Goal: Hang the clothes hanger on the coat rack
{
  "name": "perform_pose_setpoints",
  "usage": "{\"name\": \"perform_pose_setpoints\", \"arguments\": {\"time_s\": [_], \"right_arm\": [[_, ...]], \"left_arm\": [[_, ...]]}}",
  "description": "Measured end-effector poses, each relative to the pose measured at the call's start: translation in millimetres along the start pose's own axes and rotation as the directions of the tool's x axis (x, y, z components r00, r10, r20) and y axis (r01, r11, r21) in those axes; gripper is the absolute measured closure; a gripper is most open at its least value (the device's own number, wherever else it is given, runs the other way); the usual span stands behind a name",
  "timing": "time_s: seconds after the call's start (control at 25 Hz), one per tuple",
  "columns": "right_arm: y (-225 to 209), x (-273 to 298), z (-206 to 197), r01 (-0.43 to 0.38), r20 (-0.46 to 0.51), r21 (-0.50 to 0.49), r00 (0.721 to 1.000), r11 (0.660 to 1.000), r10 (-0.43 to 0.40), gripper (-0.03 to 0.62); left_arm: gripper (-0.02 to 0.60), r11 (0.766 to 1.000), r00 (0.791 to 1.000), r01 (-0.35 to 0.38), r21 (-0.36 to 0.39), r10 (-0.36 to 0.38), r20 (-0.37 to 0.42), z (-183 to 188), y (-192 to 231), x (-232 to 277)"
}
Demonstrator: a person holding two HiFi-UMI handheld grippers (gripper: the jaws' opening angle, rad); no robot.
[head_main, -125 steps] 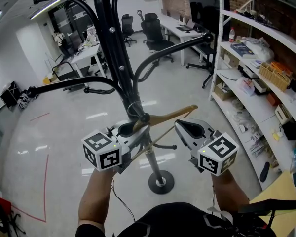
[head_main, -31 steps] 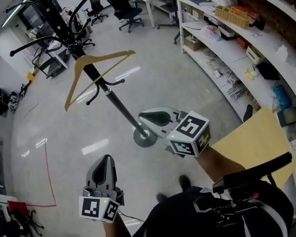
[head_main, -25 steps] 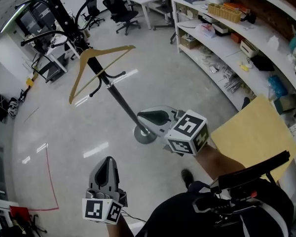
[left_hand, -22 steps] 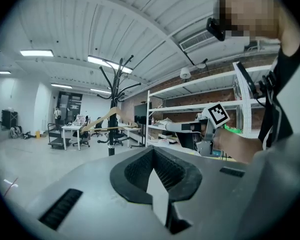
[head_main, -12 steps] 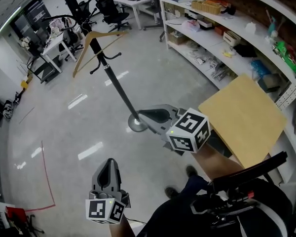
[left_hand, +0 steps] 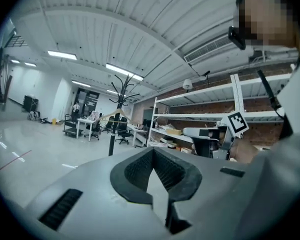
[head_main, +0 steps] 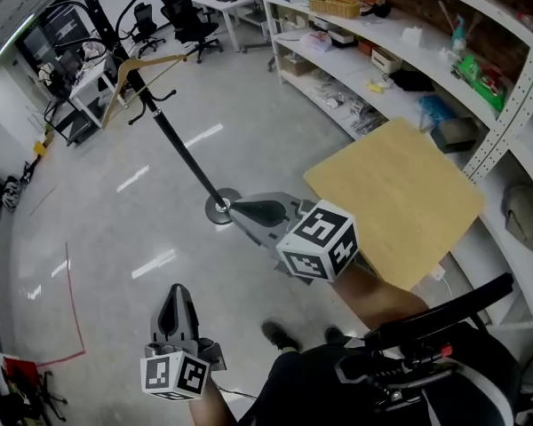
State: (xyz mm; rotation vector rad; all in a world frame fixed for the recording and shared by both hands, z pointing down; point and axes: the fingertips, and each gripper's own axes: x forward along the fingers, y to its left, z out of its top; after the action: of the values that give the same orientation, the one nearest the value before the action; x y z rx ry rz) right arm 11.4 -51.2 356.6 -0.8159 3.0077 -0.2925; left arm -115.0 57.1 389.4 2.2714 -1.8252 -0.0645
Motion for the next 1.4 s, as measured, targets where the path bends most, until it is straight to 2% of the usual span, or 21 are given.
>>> {"name": "perform_pose_setpoints", "arguments": {"time_s": [0.24,0.4,0.56,0.72,0.88,1.08,1.4], "right_arm": [[15,-58,-8,-0.021,-0.020,0.008,1.000,1.000,0.021,0.588],[37,-80,-9,-0.028,-0.015,0.010,0.999,1.000,0.028,0.588],[68,-93,-12,-0.023,-0.018,-0.013,1.000,1.000,0.023,0.588],[105,-105,-23,0.002,-0.022,-0.015,1.000,1.000,-0.003,0.588],[135,-111,-30,0.041,-0.022,-0.017,0.999,0.999,-0.042,0.588],[149,-132,-36,0.091,-0.032,-0.040,0.995,0.995,-0.092,0.588],[156,-148,-28,0.055,-0.031,-0.058,0.998,0.997,-0.057,0.588]], "left_arm": [[0.581,1.000,1.000,-0.015,0.023,0.015,0.011,-3,-54,-34],[0.581,0.999,1.000,-0.012,0.031,0.012,0.000,-11,-73,-63],[0.581,0.999,1.000,0.006,0.043,-0.006,-0.001,-16,-76,-90],[0.581,0.994,0.998,0.062,0.086,-0.061,-0.016,-23,-76,-123],[0.581,0.992,0.998,0.070,0.107,-0.070,-0.008,-23,-64,-150],[0.581,0.993,0.996,0.084,0.079,-0.083,-0.018,-30,-62,-160],[0.581,0.991,0.997,0.083,0.109,-0.083,0.000,-17,-85,-152]]}}
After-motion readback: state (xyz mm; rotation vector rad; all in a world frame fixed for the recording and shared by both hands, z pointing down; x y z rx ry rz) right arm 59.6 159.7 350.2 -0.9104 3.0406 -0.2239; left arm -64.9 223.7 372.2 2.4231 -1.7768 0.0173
